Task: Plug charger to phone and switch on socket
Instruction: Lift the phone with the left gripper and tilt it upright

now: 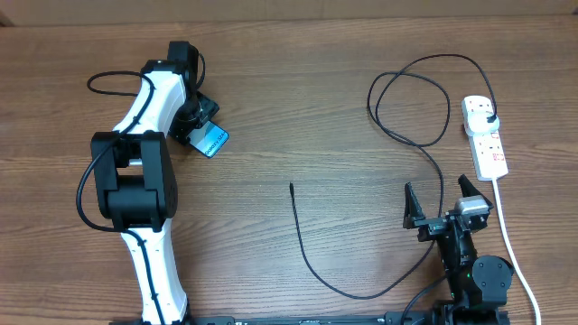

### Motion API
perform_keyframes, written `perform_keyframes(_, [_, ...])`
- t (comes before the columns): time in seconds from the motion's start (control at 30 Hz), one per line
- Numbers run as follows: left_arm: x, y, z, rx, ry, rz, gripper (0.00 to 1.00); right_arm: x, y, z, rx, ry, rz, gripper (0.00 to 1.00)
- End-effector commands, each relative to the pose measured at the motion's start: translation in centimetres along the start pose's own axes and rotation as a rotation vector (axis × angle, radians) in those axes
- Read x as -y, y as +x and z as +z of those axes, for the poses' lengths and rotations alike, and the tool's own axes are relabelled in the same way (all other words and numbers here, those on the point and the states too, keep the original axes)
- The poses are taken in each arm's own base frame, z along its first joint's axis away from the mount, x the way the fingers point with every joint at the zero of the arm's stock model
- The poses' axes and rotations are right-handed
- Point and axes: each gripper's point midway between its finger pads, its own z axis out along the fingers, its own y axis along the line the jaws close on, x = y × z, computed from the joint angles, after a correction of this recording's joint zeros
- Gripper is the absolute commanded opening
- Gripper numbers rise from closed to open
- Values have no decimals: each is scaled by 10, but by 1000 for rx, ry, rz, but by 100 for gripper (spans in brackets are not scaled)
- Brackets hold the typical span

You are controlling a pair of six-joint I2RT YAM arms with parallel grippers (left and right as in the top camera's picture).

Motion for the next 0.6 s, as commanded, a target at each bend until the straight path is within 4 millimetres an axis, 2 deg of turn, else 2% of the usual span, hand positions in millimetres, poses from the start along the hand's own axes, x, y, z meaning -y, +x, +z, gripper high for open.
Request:
perform_keyframes(0.0, [6, -5, -14, 11, 36, -18, 4, -2, 2, 0, 3, -5, -2, 100])
perform_keyframes(0.27, [10, -11, -43, 41, 83, -1, 4, -2, 2, 0, 3, -5, -2, 100])
perform_keyframes(0.57, [17, -10, -64, 42, 141, -1, 4, -2, 2, 0, 3, -5, -2, 100])
